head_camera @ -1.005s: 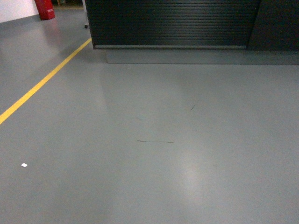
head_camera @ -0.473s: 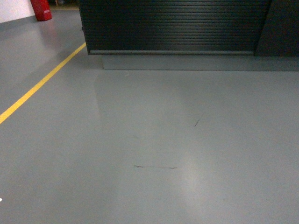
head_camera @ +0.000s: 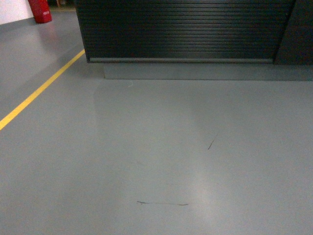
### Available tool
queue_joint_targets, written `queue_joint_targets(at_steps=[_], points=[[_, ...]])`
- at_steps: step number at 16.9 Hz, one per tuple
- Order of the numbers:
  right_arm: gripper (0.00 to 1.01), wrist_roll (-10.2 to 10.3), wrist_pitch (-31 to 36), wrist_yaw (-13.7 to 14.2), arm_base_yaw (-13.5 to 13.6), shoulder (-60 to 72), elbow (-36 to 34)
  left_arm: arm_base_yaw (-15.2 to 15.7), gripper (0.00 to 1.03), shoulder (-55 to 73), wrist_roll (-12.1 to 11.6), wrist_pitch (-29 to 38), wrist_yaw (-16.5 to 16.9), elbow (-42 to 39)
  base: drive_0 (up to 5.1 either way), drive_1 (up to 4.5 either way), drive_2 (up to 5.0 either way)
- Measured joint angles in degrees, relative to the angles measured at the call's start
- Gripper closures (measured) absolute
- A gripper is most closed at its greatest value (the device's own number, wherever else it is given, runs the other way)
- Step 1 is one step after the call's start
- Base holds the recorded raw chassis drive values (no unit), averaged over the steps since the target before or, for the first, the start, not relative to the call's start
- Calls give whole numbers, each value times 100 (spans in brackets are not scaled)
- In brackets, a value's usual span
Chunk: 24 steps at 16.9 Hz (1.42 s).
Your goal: Place dark red mango on scale at checkout
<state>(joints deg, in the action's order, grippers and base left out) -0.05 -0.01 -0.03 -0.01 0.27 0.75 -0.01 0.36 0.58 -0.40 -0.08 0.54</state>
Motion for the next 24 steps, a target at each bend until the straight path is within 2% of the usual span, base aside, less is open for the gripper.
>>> queue_joint_targets(at_steps=[24], points=[[3,0,-24,2,0,0,0,0,5,0,0,26,4,0,0,406,-406]])
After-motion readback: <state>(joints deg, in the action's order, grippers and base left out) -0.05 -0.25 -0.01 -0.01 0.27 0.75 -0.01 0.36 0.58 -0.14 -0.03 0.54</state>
